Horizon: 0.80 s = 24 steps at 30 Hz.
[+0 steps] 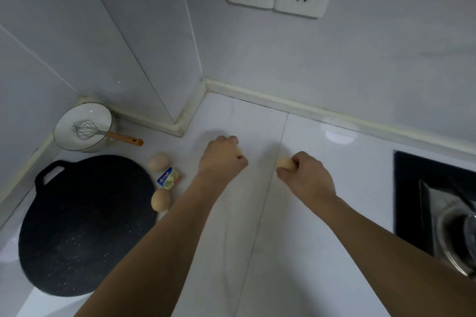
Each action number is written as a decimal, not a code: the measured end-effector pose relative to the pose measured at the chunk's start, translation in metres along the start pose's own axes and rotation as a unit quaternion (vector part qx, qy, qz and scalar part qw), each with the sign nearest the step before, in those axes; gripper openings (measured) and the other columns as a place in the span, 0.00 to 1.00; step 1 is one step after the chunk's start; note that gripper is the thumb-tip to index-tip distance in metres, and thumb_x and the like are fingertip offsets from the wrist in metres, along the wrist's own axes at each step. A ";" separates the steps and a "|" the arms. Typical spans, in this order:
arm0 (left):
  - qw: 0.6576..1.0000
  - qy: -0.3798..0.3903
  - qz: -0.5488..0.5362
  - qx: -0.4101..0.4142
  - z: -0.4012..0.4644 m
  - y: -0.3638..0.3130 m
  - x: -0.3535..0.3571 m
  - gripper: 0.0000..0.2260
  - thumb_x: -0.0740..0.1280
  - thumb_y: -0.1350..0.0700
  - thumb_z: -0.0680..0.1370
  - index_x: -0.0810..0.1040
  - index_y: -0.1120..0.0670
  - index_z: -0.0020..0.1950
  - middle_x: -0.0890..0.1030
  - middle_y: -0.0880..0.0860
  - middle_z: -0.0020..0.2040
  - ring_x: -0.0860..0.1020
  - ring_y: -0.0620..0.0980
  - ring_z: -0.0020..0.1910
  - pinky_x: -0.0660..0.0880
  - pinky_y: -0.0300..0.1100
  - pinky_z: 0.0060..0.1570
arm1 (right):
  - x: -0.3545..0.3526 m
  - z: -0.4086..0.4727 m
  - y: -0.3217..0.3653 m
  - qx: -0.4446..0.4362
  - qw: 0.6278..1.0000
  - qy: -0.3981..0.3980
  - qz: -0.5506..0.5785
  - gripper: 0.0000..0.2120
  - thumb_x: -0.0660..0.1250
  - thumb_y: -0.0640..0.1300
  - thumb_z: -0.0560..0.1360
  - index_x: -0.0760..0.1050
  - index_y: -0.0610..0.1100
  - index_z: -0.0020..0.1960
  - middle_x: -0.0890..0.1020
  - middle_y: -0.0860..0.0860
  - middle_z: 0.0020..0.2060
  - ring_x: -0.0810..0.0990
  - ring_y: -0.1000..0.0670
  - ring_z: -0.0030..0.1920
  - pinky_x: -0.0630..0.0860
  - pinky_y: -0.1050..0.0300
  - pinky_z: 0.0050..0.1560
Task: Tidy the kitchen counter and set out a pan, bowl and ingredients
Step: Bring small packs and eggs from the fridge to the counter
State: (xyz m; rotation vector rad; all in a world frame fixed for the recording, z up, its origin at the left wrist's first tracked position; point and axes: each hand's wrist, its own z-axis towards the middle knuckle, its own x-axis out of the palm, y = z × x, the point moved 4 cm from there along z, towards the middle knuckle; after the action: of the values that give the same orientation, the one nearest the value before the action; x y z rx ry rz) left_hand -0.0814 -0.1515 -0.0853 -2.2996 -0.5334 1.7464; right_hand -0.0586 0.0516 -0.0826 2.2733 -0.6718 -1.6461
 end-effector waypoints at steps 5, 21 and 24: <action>0.996 0.024 -0.018 0.085 0.000 -0.061 0.020 0.10 0.66 0.53 0.72 0.74 0.53 0.52 0.75 0.52 0.48 0.75 0.55 0.51 0.71 0.42 0.45 | -0.039 -0.007 -0.056 0.051 0.996 -0.067 0.017 0.15 0.62 0.58 0.74 0.72 0.46 0.46 0.78 0.52 0.37 0.78 0.49 0.37 0.73 0.56 0.37; 0.960 0.028 -0.075 0.267 0.039 -0.200 0.100 0.20 0.68 0.54 0.75 0.73 0.49 0.67 0.72 0.44 0.66 0.68 0.48 0.66 0.69 0.44 0.63 | -0.078 0.045 -0.188 -0.047 0.956 -0.282 -0.067 0.15 0.67 0.56 0.73 0.77 0.43 0.46 0.79 0.50 0.35 0.75 0.45 0.38 0.73 0.51 0.41; 0.953 0.016 -0.084 0.291 0.046 -0.217 0.116 0.20 0.68 0.55 0.75 0.74 0.51 0.66 0.73 0.45 0.66 0.69 0.49 0.66 0.69 0.45 0.63 | -0.077 0.057 -0.208 -0.072 0.945 -0.305 -0.095 0.19 0.64 0.58 0.71 0.78 0.42 0.48 0.81 0.48 0.37 0.75 0.44 0.40 0.72 0.50 0.42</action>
State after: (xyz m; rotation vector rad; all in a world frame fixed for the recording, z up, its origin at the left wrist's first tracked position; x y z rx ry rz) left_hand -0.1335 0.0913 -0.1194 -1.8086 -0.1627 1.5225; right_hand -0.0864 0.2733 -0.1332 1.7592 -0.4315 -2.4365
